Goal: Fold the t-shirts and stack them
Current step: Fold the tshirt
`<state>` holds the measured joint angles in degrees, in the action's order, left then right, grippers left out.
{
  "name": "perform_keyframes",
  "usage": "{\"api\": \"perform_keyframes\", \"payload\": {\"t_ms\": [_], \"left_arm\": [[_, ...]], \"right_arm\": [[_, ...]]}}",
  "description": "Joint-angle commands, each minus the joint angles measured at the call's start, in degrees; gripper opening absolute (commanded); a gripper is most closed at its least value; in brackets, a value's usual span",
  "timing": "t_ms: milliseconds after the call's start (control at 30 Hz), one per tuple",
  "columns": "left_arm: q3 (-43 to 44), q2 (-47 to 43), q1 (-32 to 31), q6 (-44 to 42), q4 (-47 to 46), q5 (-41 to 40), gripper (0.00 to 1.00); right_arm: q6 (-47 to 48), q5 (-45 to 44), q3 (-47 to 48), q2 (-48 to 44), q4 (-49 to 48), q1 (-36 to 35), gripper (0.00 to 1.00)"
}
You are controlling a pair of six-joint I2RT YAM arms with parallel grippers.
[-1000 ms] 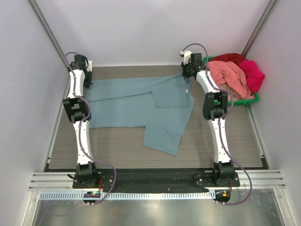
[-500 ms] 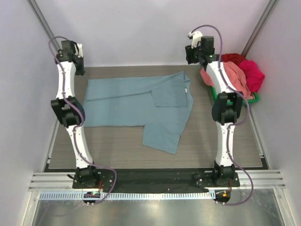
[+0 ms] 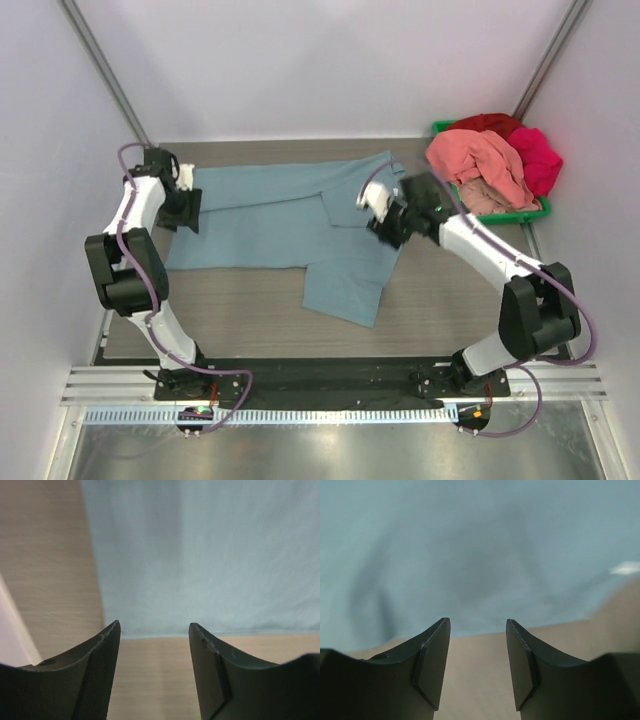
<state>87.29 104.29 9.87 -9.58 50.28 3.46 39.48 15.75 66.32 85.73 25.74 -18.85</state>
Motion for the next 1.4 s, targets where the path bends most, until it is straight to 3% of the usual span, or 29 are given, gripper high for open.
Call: {"api": "perform_keyframes", "payload": {"t_ms": [0, 233, 567, 1033, 1367], "left_arm": [[-3.78, -4.53, 0.15, -0.09, -1.85, 2.33, 0.59], [-7.92, -5.32, 0.50, 1.32, -2.29, 2.25, 0.61], [-11.52, -7.08, 1.73, 0.18, -2.21, 2.25, 0.58], [-15.21, -7.88, 3.58, -0.79, -3.00, 1.98, 0.57], [-15.48, -8.14, 3.84, -0.52, -3.09, 1.90, 0.57]], "right_arm": [[7.35, 0.78, -9.33, -6.62, 2.92, -7.14, 0.54], [8.59, 1.83, -18.85, -13.13, 2.74, -18.04, 0.51], [11.14, 4.55, -22.55, -15.77, 6.86, -25.26, 0.50], [14.92, 5.87, -24.31, -9.10, 8.36, -26.41, 0.49], [16.24, 6.22, -24.75, -7.51, 8.28, -26.94, 0.43]]}}
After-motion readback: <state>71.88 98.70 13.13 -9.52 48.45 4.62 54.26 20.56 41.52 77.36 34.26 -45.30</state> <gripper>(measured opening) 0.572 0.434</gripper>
